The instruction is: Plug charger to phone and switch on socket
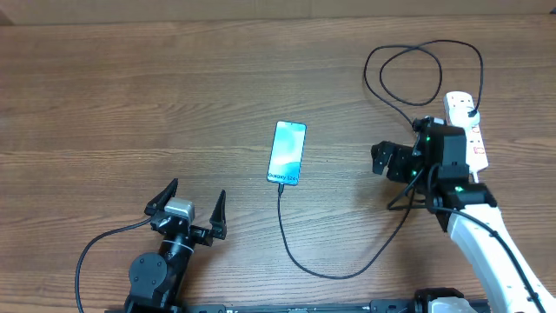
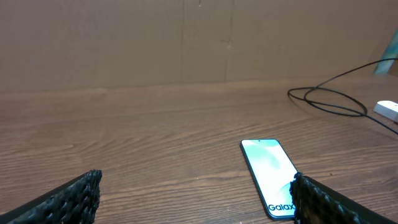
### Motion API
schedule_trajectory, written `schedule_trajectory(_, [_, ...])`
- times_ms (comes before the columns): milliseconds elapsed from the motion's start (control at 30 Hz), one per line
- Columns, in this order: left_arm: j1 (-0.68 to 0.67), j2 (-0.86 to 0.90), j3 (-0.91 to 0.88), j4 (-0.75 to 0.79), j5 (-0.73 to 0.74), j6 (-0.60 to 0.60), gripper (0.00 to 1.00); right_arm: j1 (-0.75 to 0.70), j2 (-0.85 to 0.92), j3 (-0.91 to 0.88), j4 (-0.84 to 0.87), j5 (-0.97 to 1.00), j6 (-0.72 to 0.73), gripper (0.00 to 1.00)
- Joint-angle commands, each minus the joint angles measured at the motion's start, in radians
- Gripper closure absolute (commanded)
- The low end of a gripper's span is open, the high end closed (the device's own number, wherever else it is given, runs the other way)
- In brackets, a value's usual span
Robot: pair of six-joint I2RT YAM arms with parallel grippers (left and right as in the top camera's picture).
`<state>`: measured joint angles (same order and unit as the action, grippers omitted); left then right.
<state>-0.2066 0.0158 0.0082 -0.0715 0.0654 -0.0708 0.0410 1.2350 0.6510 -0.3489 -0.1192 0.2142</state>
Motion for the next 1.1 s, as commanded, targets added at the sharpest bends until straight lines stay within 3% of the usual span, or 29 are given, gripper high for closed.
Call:
schedule_trajectory(0, [0.006, -0.011, -0.003, -0.003, -0.013, 0.019, 0.0, 0.004, -0.017, -0.086, 0.09, -0.032, 0.006, 0.0])
schedule_trajectory(367, [0.006, -0.011, -0.003, -0.003, -0.013, 0.019, 0.0, 0.004, -0.053, -0.307, 0.343, -0.033, 0.048, 0.0])
schedule_trajectory(633, [0.006, -0.011, -0.003, -0.003, -0.013, 0.019, 0.01, 0.004, -0.127, -0.381, 0.36, -0.032, 0.05, 0.0])
schedule_trajectory(1067, [0.006, -0.011, -0.003, -0.003, -0.013, 0.019, 0.0, 0.004, -0.142, -0.521, 0.614, -0.033, 0.047, 0.0])
